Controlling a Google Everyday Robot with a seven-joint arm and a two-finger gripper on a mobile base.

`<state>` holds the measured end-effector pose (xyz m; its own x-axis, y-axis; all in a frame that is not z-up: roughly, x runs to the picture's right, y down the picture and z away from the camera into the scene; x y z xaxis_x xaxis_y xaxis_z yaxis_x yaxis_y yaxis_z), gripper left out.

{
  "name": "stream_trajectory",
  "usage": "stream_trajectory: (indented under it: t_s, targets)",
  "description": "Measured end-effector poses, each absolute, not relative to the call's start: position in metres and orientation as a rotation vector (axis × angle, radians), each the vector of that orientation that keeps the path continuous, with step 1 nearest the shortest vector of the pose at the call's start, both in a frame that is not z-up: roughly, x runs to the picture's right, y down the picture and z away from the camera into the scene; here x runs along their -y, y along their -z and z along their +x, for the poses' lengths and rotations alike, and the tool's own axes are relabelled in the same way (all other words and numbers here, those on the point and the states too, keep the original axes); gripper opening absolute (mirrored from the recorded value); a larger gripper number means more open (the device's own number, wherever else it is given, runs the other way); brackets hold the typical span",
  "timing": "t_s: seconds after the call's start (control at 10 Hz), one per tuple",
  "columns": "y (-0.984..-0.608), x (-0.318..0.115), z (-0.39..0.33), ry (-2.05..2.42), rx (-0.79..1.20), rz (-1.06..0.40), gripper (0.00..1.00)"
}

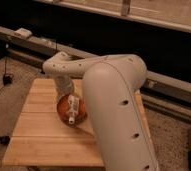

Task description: Place the bottle in the ceramic bowl

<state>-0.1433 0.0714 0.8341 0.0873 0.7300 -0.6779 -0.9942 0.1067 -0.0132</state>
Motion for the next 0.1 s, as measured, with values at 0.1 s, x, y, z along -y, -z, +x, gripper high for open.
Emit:
stream_trajectory:
  t_s: [0.1]
  targets:
    - [-0.834,-0.0715,-0.1436,-1.385,-0.595,-0.553,0.8]
